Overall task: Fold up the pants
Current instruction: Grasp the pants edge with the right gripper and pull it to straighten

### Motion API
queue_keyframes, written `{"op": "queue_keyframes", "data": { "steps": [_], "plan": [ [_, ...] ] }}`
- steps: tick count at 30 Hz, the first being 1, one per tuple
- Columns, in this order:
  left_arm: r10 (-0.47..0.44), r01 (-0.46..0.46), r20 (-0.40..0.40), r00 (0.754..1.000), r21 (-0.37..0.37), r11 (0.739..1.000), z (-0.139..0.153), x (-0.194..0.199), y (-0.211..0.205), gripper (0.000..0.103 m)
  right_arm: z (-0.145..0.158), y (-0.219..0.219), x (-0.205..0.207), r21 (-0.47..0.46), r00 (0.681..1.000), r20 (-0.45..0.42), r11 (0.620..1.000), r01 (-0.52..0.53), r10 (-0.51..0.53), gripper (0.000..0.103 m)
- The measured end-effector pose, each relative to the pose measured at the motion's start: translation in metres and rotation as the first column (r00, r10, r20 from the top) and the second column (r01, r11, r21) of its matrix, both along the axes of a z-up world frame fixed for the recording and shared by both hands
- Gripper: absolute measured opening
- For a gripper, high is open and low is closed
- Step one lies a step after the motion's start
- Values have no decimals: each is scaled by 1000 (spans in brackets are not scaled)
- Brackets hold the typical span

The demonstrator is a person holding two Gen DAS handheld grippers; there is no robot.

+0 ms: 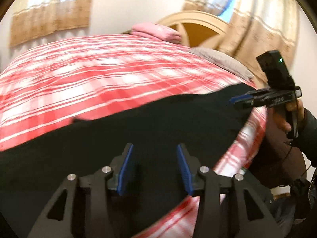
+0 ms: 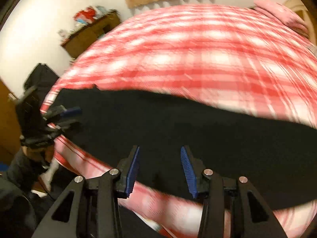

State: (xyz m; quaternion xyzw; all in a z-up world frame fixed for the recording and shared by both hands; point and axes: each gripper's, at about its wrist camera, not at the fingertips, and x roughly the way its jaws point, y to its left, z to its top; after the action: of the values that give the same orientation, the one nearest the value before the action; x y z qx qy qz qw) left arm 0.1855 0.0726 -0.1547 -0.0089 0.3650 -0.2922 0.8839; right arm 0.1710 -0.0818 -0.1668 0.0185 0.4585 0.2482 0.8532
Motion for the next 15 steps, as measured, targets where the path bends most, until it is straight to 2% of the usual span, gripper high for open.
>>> {"op": "queue_keyframes", "data": {
  "steps": [3, 9, 12, 15],
  "plan": [
    [56, -56, -5, 998, 10, 998, -7, -1, 22, 47, 8, 41, 28, 4, 998, 28, 998, -57, 57, 44],
    [127, -126, -32, 991, 25, 992, -26, -6, 39, 47, 5, 123, 79, 57, 988, 3, 986, -154, 155, 44],
    [129, -129, -65, 990, -5, 992, -36, -8, 43, 48, -2, 155, 99, 87, 986, -28, 983, -162, 165, 44],
    [111, -112, -74, 991, -10, 994, -38, -11, 42, 54, -16, 179, 123, 146, 981, -100, 978, -152, 167, 44]
  ]
}}
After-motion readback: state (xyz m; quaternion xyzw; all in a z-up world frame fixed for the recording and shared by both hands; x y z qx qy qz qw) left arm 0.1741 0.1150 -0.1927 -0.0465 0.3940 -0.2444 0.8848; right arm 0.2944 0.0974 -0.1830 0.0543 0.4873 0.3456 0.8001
